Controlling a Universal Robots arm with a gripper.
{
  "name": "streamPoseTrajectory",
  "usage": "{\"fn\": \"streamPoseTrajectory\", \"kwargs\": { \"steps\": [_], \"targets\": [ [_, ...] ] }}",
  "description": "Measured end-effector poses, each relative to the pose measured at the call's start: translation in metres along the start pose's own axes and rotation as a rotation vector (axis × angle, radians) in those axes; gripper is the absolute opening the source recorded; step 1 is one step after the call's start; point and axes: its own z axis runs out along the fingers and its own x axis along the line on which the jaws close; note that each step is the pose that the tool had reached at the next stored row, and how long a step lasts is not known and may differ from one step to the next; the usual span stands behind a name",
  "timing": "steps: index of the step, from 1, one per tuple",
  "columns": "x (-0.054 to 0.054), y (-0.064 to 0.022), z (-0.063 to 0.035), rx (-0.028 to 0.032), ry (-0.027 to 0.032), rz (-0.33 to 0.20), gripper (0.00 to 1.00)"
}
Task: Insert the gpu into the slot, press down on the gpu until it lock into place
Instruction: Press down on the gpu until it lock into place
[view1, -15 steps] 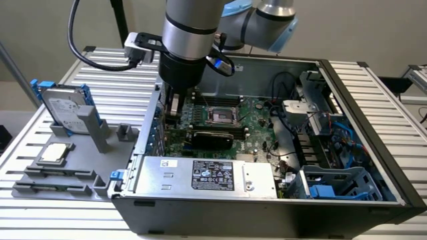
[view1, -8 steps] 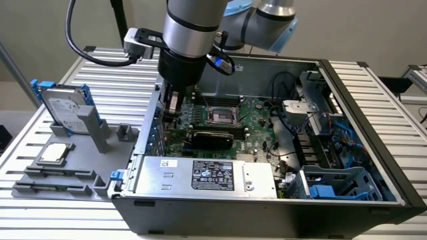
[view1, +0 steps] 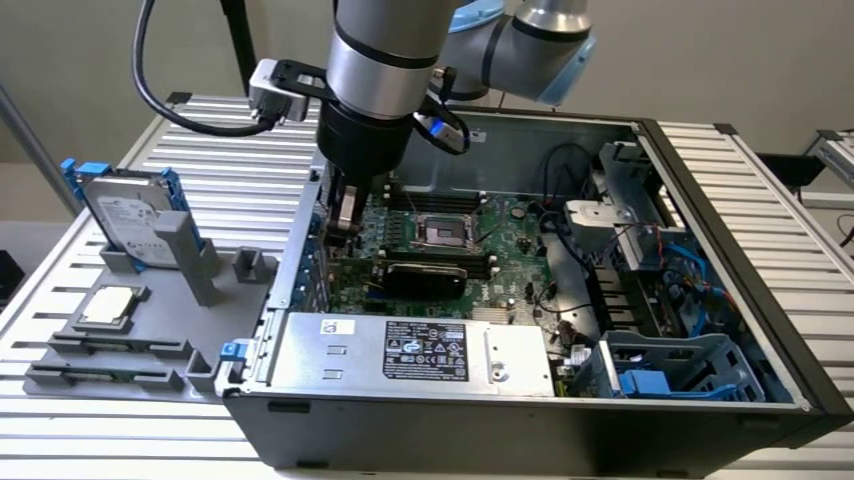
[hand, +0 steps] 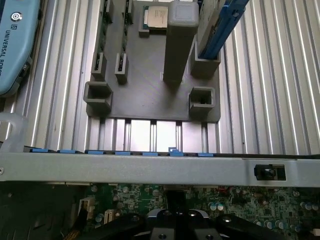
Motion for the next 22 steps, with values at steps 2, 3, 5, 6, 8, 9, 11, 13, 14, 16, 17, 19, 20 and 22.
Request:
{"fn": "streamPoseTrajectory", "kwargs": {
  "steps": [2,3,5,6,8,9,11,13,14,16,17,19,20,22],
  "targets": [
    [0.0,0.0,0.0,-0.0052,-0.0013,0.005,0.11],
    [0.0,0.0,0.0001,-0.0084,-0.002,0.008,0.11],
    [0.0,0.0,0.0001,-0.0162,-0.0035,0.014,0.11],
    [0.0,0.0,0.0,-0.0207,-0.0039,0.017,0.11],
    [0.0,0.0002,-0.0002,-0.0292,-0.0047,0.022,0.11],
    [0.0,0.0002,-0.0002,-0.0319,-0.0054,0.025,0.11],
    [0.0,0.0001,-0.0001,-0.0359,-0.0068,0.029,0.11],
    [0.0,0.0001,0.0,-0.0369,-0.008,0.034,0.11],
    [0.0,0.0,0.0002,-0.0369,-0.0086,0.036,0.11],
    [0.0,-0.0001,0.001,-0.0368,-0.0098,0.04,0.11],
    [0.0001,-0.0002,0.0013,-0.0369,-0.0102,0.043,0.11],
    [0.0,-0.0003,0.0013,-0.0369,-0.011,0.046,0.11],
    [0.0,-0.0003,0.0013,-0.037,-0.0114,0.047,0.11],
    [-0.0001,-0.001,-0.0003,-0.0374,-0.0127,0.046,0.11]
  ]
}}
